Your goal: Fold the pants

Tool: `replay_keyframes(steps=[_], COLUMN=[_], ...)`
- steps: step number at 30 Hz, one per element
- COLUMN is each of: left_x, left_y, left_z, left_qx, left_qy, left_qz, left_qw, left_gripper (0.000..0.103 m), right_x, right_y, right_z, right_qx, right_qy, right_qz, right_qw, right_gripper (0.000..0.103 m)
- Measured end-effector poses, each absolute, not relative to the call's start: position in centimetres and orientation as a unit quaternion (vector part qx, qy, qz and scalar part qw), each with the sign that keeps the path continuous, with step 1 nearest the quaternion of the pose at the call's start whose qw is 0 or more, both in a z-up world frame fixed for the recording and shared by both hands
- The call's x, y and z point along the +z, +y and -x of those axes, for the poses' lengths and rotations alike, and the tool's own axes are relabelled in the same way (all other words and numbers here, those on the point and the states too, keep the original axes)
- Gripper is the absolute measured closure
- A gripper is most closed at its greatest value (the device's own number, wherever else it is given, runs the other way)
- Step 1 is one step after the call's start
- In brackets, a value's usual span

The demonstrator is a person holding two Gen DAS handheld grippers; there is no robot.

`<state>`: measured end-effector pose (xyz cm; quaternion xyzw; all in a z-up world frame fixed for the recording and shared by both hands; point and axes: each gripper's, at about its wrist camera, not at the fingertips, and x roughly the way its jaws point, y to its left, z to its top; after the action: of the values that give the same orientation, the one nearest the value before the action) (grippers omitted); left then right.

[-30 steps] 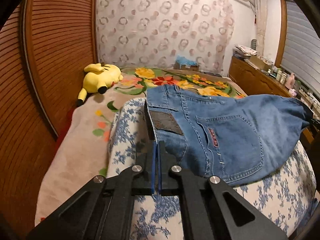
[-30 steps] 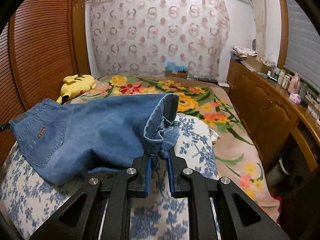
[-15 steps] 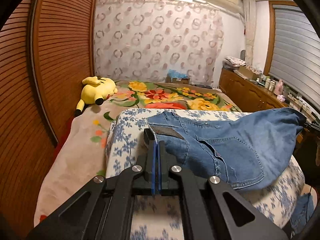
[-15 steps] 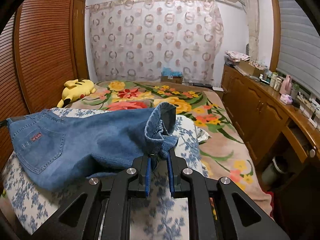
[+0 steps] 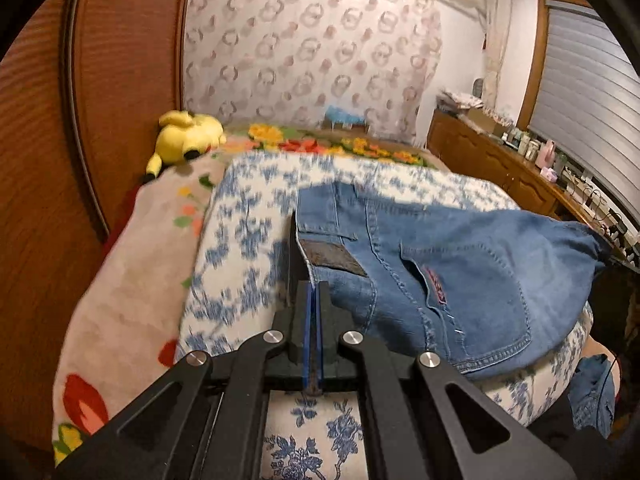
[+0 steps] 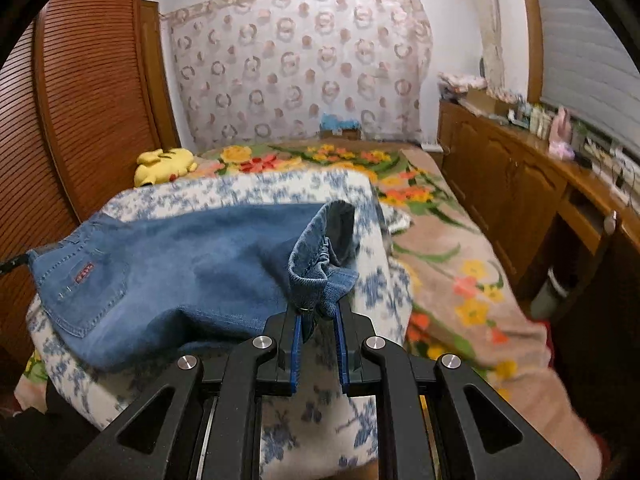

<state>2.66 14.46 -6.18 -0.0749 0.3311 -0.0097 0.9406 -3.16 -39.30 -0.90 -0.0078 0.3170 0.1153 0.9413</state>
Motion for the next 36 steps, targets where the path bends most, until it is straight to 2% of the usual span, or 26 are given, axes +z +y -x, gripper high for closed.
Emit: replay_keyframes(steps=[6,19,20,21,22,23,26,27,28,31,33,36], left_x=[-7.4,-6.9,-6.7,-6.6,-6.6,-6.5,-6.4,-6.4,-6.6,-6.9,-7.1,-7.4], left_y=[13.9,13.4,13.1,12.8,12.6,12.3,11.4,11.0,10.6,9.4,8.5,7.0], left_z=[-2.7,-2.8,-2.8,-2.8,-2.9,-2.8,-3.2,-3.5,-3.7,-4.7,-5.3,-6.0], left_qx=[-0.006,-0.010,-0.012,-0.014,-0.017,-0.025,-0.038,-0.041,-0.050,-0.067,-0.074,-0.083], left_qy=[0.349,0.346,0.344,0.342,0.339,0.334,0.332,0.333,0.331,0.336,0.337,0.341], left_qz=[0.067,0.048,0.045,0.040,0.039,0.042,0.042,0.043,0.046,0.045,0.044,0.037], left_qw=[0.935,0.937,0.938,0.939,0.940,0.941,0.942,0.941,0.941,0.939,0.937,0.936], left_gripper=[0.100,0.100,0.097,0.083,0.077,0.064,0.043,0.025,0.020,0.019,0.019,0.019], right_x=[-3.3,-4.0,-3.9,-4.3,-4.1,-4.3,-4.6,-4.6,-4.6,-4.7,-4.8,-4.7], right_y=[-39.7,-40.4,-40.4,-40.4,-40.4,-40.5,-40.4,-40.3,-40.2,-39.9,-39.9,-40.2], right_z=[1.1,1.6,1.6,2.2,2.3,2.4,2.8,2.8,2.8,2.8,2.8,2.7], right_qx=[0.104,0.103,0.103,0.103,0.104,0.104,0.103,0.103,0.102,0.102,0.099,0.102], right_qy=[0.355,0.355,0.354,0.353,0.352,0.352,0.350,0.349,0.349,0.347,0.347,0.348], right_qz=[-0.016,-0.029,-0.029,-0.029,-0.030,-0.030,-0.028,-0.027,-0.026,-0.020,-0.017,-0.019], right_qw=[0.929,0.929,0.929,0.930,0.930,0.930,0.931,0.931,0.931,0.932,0.932,0.932], right_gripper=[0.089,0.088,0.088,0.088,0.088,0.088,0.088,0.088,0.088,0.079,0.069,0.066])
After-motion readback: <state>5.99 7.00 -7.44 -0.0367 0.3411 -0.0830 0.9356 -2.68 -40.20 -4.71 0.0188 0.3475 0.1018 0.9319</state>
